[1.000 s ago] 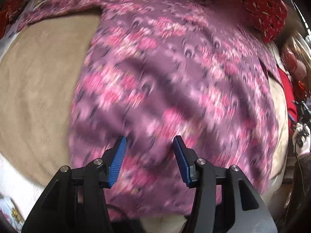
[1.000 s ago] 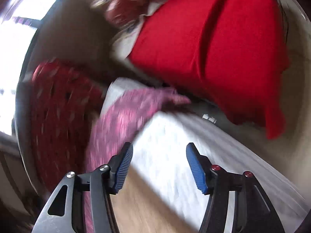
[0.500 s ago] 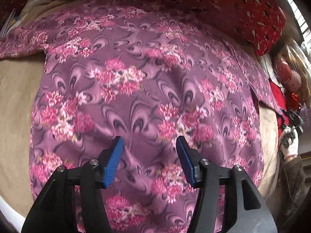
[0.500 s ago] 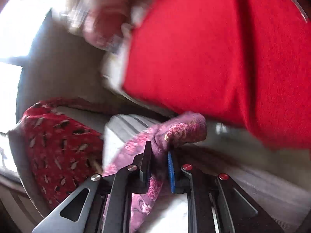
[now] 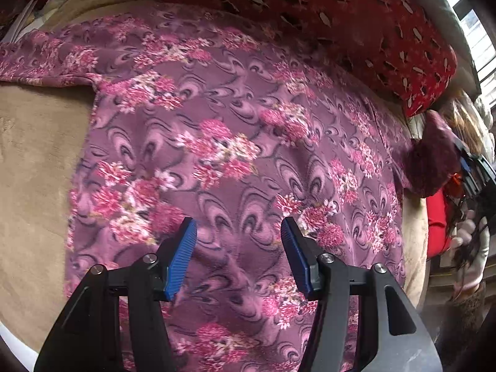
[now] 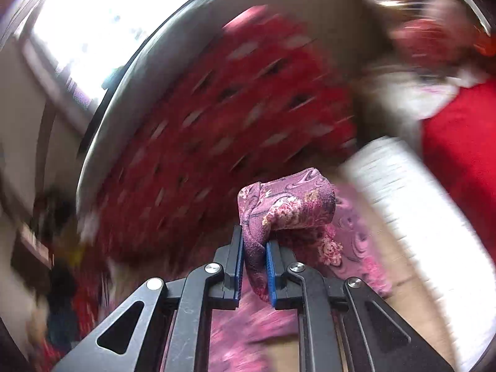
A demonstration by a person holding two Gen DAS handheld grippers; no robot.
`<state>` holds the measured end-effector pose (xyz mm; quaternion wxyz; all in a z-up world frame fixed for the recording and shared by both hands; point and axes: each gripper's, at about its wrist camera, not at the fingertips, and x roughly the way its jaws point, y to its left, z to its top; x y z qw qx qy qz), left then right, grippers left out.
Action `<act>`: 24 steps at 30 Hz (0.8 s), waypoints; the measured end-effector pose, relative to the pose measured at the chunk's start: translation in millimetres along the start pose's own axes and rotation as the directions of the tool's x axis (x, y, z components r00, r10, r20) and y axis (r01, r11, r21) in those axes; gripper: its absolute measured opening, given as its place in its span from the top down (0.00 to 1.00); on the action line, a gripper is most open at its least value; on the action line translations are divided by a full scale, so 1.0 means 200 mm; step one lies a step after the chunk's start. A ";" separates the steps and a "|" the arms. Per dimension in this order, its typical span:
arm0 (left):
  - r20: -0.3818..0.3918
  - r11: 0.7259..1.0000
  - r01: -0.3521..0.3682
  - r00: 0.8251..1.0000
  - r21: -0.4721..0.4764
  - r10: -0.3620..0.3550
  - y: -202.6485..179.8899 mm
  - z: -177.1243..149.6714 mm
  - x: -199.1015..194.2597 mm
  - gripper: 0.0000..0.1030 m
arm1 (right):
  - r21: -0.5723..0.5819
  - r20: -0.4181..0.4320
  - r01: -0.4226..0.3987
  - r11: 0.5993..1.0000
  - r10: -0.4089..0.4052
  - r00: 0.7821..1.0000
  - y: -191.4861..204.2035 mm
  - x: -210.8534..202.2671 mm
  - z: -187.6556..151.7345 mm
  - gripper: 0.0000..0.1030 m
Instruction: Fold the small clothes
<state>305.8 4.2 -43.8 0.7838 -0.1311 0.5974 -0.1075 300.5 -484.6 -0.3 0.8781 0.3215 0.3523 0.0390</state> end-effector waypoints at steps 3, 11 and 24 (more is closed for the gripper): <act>0.017 1.000 0.016 1.000 -0.003 -0.016 0.06 0.01 -0.06 0.46 | -0.072 -0.087 -0.033 0.997 0.027 0.996 0.24 0.17 -0.14 0.88; 0.046 0.999 0.040 0.998 -0.001 -0.040 0.18 0.04 -0.12 0.46 | -0.267 -0.281 -0.099 0.959 0.020 0.960 0.86 0.56 -0.62 0.83; -0.040 0.993 0.118 0.992 0.022 -0.117 -0.07 0.19 0.07 0.46 | -0.157 -0.385 -0.120 0.980 0.052 0.922 0.81 0.49 -0.87 0.62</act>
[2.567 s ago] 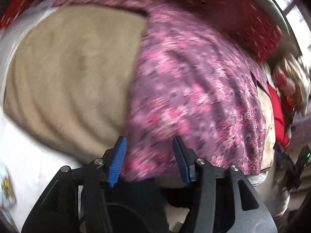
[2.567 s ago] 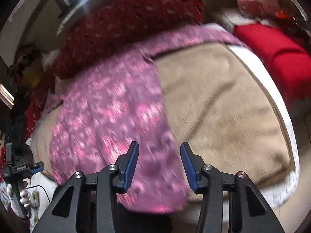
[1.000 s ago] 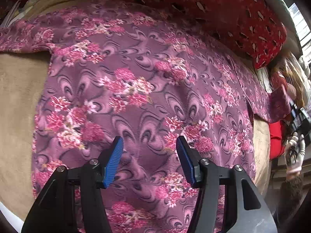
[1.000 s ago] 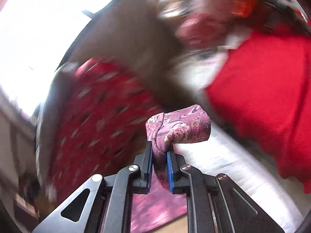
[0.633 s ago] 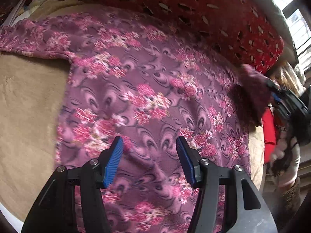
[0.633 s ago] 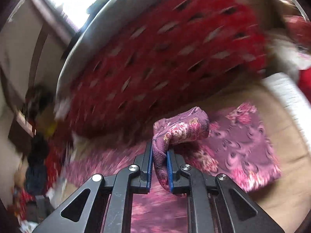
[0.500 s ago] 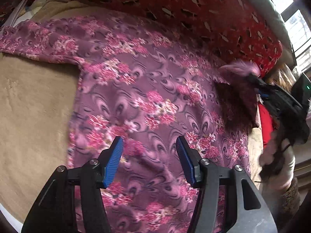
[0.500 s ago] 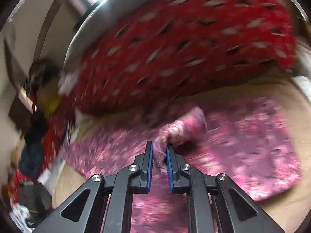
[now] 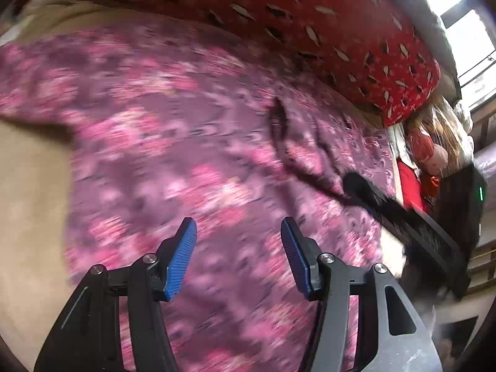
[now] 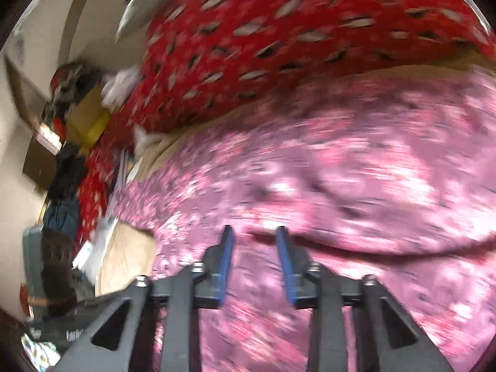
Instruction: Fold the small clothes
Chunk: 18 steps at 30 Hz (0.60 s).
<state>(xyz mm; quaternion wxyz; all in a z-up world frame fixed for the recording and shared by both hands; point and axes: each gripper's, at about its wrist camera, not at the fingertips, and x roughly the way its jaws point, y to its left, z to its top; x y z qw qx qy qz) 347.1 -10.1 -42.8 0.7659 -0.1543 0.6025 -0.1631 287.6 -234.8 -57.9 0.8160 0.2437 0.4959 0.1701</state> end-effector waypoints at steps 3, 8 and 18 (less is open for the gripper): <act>-0.037 0.998 0.020 0.999 -0.056 -0.022 -0.09 0.12 0.16 0.46 | 0.077 0.032 0.027 0.997 -0.030 0.999 -0.22 -0.17 -0.02 0.62; -0.046 0.991 0.027 0.998 -0.134 -0.033 -0.21 0.22 0.31 0.46 | 0.135 0.074 0.052 0.989 -0.063 0.995 -0.47 -0.34 -0.06 0.61; 0.158 0.994 -0.077 0.984 -0.072 0.087 -0.33 0.27 0.11 0.96 | 0.253 0.170 0.018 0.967 -0.063 0.984 -0.77 -0.52 -0.09 0.61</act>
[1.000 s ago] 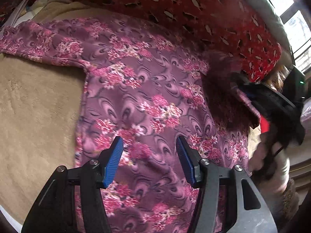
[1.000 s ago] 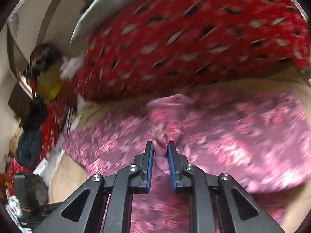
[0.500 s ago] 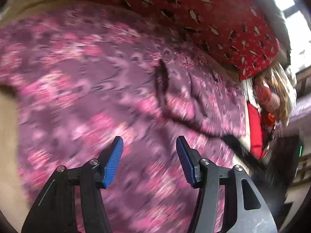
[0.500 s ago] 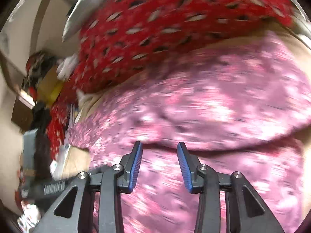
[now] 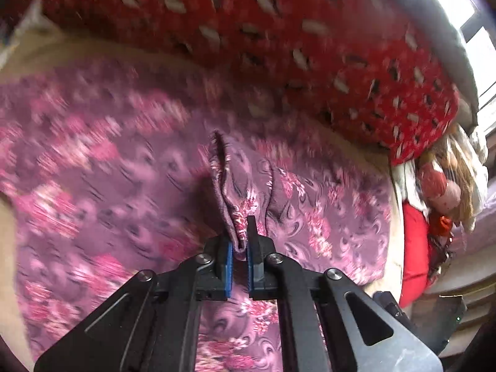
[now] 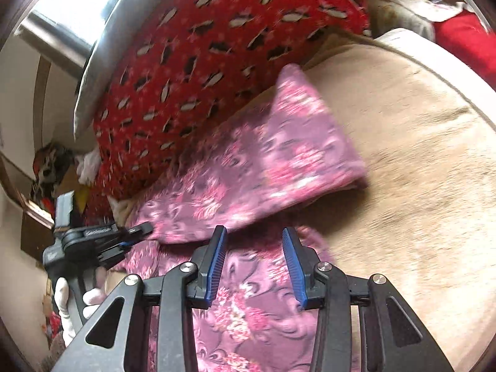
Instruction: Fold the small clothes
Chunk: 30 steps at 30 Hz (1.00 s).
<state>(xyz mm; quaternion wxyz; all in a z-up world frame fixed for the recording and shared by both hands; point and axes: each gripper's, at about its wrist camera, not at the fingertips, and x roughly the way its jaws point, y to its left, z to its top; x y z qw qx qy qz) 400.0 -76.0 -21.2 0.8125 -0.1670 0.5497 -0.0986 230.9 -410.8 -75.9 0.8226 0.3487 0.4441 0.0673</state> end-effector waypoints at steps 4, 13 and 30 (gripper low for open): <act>0.119 0.999 -0.040 0.992 -0.036 0.044 0.14 0.08 -0.19 0.96 | 0.032 0.054 0.004 0.999 -0.006 0.999 -0.07 -0.06 0.06 0.59; 0.024 0.980 -0.094 0.995 -0.173 0.099 0.49 0.09 -0.06 0.96 | 0.095 -0.029 0.065 0.993 -0.063 0.998 -0.13 0.24 0.22 0.55; 0.004 0.989 -0.061 0.998 -0.134 0.063 0.52 0.05 -0.02 0.74 | -0.122 0.033 0.091 0.988 -0.088 0.996 0.20 0.24 0.18 0.73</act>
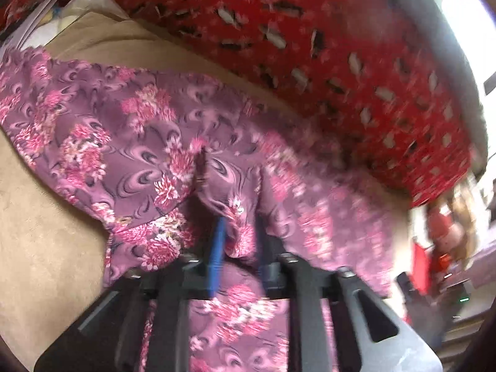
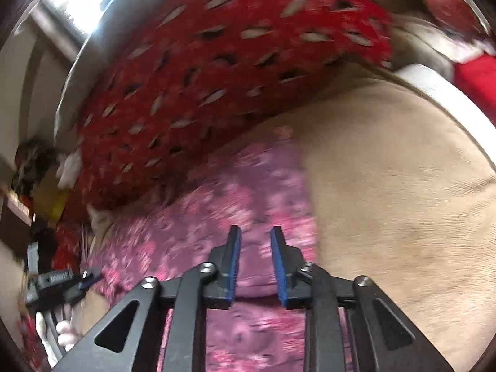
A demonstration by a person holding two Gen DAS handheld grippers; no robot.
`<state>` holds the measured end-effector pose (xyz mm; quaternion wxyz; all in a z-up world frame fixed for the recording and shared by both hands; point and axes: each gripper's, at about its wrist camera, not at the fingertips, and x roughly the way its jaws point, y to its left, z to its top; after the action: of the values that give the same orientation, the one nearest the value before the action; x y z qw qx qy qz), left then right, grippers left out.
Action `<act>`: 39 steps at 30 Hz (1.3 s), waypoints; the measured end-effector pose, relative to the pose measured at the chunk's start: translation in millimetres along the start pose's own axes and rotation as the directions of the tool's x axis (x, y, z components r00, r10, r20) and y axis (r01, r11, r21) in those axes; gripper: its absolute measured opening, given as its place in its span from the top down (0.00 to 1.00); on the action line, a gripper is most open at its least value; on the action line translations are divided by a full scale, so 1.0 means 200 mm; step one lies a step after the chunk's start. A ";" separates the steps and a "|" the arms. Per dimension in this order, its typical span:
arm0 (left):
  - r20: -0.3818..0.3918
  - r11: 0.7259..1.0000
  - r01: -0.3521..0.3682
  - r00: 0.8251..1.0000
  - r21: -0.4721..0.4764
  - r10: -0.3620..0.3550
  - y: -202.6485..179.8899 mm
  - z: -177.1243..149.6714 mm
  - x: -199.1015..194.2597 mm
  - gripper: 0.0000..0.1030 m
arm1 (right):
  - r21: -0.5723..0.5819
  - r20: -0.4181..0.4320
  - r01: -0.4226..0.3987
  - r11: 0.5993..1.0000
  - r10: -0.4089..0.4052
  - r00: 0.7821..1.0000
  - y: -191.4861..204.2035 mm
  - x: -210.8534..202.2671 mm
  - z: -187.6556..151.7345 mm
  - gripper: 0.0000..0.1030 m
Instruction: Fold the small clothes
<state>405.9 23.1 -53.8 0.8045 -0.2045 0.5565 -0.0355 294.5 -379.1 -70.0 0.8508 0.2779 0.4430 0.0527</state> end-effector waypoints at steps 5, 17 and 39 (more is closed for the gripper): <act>-0.074 0.995 0.040 0.996 -0.087 -0.046 0.12 0.01 0.09 0.74 | -0.116 -0.115 -0.003 0.993 -0.011 0.993 0.25 0.19 -0.13 0.73; 0.080 0.954 -0.001 0.996 -0.301 0.027 0.87 0.25 -0.30 0.56 | -0.199 -0.234 -0.205 0.958 0.156 0.960 0.95 0.59 -0.29 0.71; 0.274 0.784 0.129 0.960 -0.607 0.054 1.63 0.54 -0.34 0.97 | -0.325 -0.143 -0.247 0.913 0.210 0.967 1.02 0.69 -0.52 0.46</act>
<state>422.4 370.5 -82.6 0.7613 -0.4710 0.4152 0.1617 327.9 -117.4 -111.2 0.8495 0.1734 0.4355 0.2421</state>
